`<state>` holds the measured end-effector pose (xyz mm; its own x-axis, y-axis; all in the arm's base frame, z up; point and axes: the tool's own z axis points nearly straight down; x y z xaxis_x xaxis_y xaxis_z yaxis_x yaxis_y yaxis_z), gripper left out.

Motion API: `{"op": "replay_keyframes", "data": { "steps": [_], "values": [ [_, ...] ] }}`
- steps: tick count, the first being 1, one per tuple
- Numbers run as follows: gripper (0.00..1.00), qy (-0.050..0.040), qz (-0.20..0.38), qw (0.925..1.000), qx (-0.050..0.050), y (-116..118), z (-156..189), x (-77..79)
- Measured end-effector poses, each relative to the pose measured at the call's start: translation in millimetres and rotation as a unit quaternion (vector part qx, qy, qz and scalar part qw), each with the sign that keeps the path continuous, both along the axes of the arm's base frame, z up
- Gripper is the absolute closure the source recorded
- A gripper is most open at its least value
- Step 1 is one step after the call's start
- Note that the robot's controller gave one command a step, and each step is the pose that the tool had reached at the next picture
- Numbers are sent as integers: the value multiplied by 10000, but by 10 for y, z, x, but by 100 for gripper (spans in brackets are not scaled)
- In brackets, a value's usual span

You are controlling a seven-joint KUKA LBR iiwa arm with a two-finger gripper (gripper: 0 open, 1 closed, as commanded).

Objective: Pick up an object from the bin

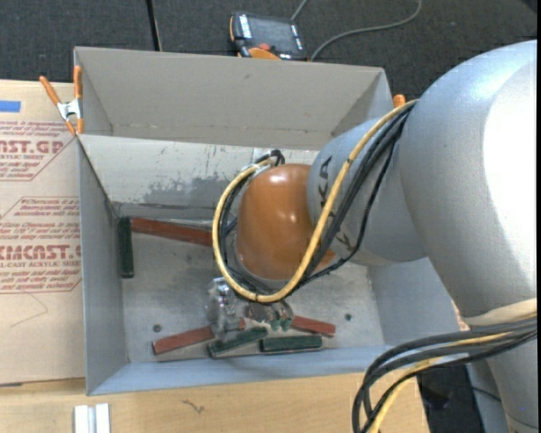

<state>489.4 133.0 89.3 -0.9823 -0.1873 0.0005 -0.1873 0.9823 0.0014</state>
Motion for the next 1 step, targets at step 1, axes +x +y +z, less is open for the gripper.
{"op": "replay_keyframes", "data": {
  "steps": [1],
  "values": [
    [0, 0, 1, 10000, 0, 0, 0, 0]
  ]
}}
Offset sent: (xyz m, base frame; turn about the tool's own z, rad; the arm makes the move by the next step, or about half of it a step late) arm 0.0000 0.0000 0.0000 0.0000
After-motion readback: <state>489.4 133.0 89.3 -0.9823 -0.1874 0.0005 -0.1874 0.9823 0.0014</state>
